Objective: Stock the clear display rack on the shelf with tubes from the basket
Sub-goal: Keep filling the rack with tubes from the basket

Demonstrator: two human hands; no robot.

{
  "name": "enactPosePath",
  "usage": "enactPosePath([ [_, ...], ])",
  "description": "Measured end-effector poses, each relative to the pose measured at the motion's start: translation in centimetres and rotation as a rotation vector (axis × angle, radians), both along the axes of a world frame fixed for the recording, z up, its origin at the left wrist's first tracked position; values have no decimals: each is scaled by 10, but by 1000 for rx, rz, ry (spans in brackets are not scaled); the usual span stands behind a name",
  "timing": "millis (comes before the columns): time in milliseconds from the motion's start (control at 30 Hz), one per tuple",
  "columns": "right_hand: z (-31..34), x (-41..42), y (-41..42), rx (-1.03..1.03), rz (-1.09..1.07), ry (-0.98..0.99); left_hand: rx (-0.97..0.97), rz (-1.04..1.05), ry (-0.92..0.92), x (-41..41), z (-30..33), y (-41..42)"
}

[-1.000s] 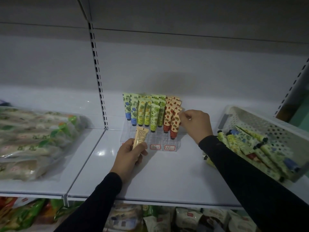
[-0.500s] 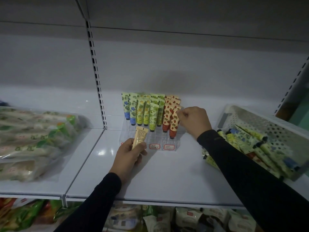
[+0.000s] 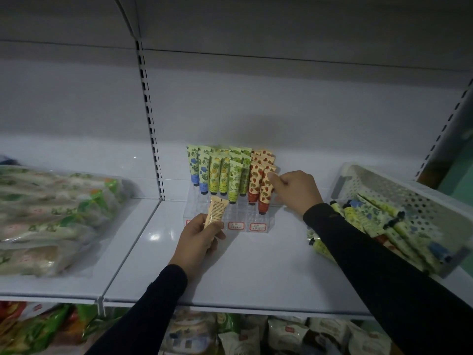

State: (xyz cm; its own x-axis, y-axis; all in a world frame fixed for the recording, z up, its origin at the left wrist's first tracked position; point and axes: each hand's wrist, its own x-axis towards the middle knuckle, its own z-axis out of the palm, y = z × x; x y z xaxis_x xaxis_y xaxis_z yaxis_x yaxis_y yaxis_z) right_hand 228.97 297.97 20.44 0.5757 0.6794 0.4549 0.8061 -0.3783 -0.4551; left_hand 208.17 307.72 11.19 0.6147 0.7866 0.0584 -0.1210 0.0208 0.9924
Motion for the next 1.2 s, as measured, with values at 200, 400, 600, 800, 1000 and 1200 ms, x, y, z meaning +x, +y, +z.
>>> enactPosePath([
  [200,2,0,-7,28,34,23,26,0,9,0,1,0],
  [400,3,-3,-16,137,15,29,15,4,-9,-2,3,-3],
  [600,6,-15,-29,217,39,10,128,-21,56,-4,9,-4],
  [800,14,-52,-38,97,276,362,90,-227,-46,0,38,-17],
  [1000,19,-65,-37,116,340,540,294,-105,-31,7,47,-30],
  [1200,23,-65,-34,104,345,657,377,-44,48,9,45,-32],
])
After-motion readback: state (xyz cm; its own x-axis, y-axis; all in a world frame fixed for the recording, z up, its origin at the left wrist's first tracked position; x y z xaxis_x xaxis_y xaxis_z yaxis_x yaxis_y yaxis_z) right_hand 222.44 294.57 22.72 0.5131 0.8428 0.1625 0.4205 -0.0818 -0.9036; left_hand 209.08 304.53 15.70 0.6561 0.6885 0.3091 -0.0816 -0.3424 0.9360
